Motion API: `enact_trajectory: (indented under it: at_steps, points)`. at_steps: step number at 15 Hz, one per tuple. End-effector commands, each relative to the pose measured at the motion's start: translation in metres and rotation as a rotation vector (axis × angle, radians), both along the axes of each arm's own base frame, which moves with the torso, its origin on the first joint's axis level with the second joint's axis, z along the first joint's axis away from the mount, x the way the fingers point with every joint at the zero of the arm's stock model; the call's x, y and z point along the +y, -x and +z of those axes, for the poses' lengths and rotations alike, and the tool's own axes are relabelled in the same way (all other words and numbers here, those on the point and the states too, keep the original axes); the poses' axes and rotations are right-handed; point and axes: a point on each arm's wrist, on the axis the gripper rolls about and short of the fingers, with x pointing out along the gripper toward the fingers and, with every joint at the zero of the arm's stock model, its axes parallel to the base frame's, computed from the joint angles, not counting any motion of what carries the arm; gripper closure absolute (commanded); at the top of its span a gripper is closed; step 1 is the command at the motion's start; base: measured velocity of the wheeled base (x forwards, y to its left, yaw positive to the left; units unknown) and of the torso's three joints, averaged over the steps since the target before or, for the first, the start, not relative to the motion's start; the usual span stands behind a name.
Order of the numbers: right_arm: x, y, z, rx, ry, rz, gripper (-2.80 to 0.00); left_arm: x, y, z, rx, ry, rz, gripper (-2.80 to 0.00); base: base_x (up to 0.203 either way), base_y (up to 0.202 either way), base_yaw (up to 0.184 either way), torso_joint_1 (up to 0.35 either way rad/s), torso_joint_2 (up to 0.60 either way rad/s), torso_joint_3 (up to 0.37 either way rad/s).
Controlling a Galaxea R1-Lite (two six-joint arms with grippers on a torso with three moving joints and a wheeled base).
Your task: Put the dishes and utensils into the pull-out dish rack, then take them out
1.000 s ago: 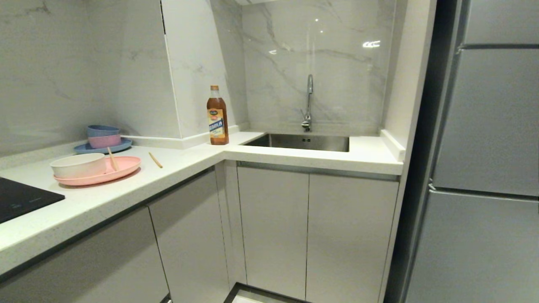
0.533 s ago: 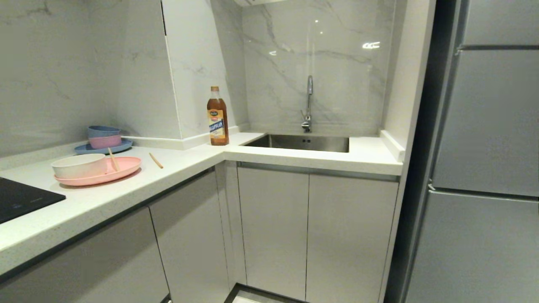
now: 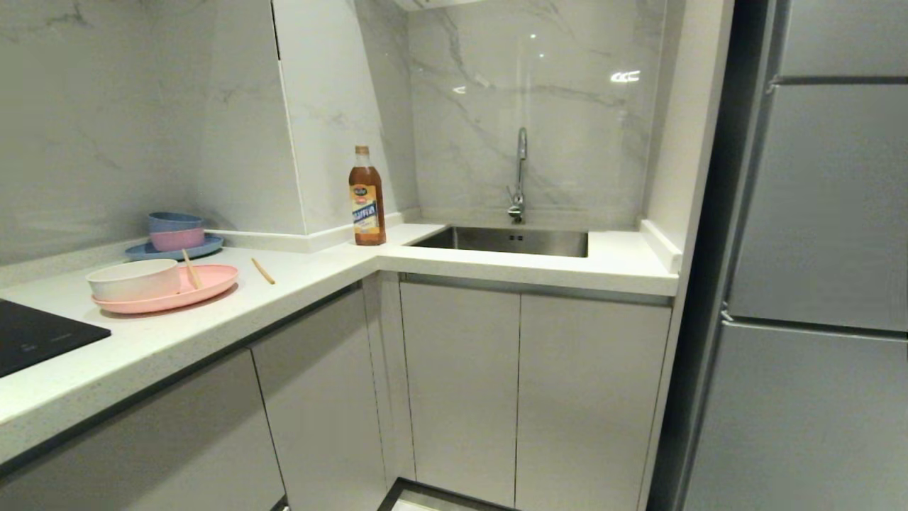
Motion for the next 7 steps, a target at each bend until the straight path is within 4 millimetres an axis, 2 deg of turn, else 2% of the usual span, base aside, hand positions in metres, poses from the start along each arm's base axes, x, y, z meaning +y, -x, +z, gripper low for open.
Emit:
enact_trajectory:
  at_steps: [1, 7]
  points:
    - [0.0, -0.0002, -0.0007, 0.003, -0.005, 0.0, 0.0, 0.0, 0.0, 0.0, 0.001, 0.0, 0.001, 0.0, 0.0, 0.0, 0.0, 0.0, 0.0, 0.0]
    - [0.0, -0.0002, -0.0005, 0.001, -0.011, 0.0, 0.0, 0.0, -0.0001, 0.0, 0.001, 0.0, 0.001, 0.0, 0.0, 0.0, 0.0, 0.0, 0.0, 0.0]
